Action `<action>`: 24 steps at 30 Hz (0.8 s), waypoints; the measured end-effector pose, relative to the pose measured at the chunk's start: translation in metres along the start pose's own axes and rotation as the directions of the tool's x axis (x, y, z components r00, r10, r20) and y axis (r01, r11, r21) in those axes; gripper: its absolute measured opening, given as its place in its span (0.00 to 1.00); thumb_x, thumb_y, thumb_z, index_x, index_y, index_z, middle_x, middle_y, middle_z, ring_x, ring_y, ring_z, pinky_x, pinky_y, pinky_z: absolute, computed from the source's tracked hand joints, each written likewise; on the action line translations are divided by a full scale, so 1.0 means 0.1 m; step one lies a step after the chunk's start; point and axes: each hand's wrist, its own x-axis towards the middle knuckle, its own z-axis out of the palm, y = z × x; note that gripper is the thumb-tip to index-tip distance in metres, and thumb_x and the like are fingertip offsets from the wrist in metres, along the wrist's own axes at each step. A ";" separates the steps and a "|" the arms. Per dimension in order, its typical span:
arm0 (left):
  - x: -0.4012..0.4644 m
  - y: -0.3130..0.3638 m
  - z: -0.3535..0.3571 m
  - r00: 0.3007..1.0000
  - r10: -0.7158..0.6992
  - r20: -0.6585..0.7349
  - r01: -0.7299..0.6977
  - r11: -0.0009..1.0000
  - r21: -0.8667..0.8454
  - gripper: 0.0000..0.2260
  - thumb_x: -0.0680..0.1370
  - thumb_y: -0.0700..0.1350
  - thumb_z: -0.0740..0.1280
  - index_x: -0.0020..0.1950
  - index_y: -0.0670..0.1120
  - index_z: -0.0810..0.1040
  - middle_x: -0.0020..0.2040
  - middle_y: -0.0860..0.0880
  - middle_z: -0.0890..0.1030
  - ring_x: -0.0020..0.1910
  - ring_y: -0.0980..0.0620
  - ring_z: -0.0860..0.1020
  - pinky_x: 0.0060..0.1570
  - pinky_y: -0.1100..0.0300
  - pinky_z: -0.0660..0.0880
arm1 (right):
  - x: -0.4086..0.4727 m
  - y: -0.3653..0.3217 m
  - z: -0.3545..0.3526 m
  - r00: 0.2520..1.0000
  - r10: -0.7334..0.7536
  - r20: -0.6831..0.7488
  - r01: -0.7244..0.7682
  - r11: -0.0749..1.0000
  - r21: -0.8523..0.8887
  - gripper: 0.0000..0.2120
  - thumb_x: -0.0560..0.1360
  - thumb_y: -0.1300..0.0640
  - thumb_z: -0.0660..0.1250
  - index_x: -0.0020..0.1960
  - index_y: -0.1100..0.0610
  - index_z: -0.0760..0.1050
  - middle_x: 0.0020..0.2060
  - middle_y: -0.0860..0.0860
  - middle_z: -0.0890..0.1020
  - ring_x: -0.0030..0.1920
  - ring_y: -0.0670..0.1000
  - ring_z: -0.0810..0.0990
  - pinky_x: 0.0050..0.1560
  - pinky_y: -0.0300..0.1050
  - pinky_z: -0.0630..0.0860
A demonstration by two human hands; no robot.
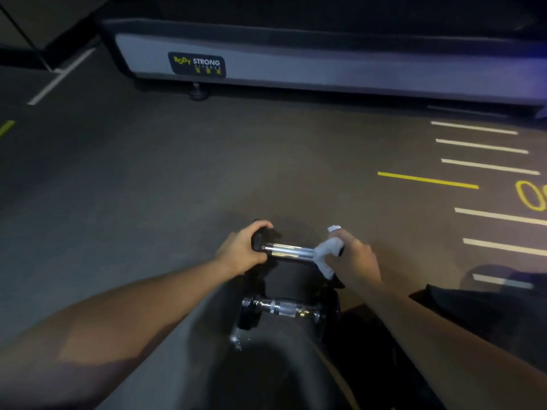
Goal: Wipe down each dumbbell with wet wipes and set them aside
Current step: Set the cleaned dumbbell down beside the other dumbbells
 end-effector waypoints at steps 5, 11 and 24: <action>0.16 -0.02 0.10 0.999 -0.002 0.034 -0.002 0.992 0.129 0.27 0.72 0.42 0.72 0.68 0.60 0.72 0.51 0.50 0.82 0.45 0.47 0.82 0.31 0.65 0.73 | 0.11 0.06 0.11 0.997 0.072 -0.004 -0.072 0.996 -0.050 0.16 0.68 0.51 0.64 0.56 0.43 0.74 0.49 0.40 0.82 0.51 0.49 0.80 0.55 0.48 0.76; 0.07 -0.07 0.07 0.994 -0.022 0.107 0.009 0.992 0.123 0.35 0.75 0.45 0.74 0.77 0.62 0.63 0.63 0.49 0.81 0.60 0.47 0.80 0.55 0.61 0.74 | 0.01 -0.03 0.06 0.997 0.072 0.008 -0.072 0.995 -0.075 0.09 0.66 0.46 0.58 0.41 0.48 0.72 0.57 0.39 0.78 0.60 0.42 0.75 0.57 0.49 0.73; -0.83 -0.14 0.17 0.999 -0.023 -0.036 0.028 0.986 0.164 0.35 0.71 0.55 0.76 0.72 0.59 0.60 0.69 0.52 0.76 0.64 0.46 0.78 0.58 0.54 0.74 | -0.87 -0.01 0.05 0.994 0.067 -0.082 -0.064 0.997 0.031 0.09 0.71 0.49 0.64 0.50 0.41 0.76 0.51 0.41 0.79 0.51 0.44 0.78 0.54 0.46 0.74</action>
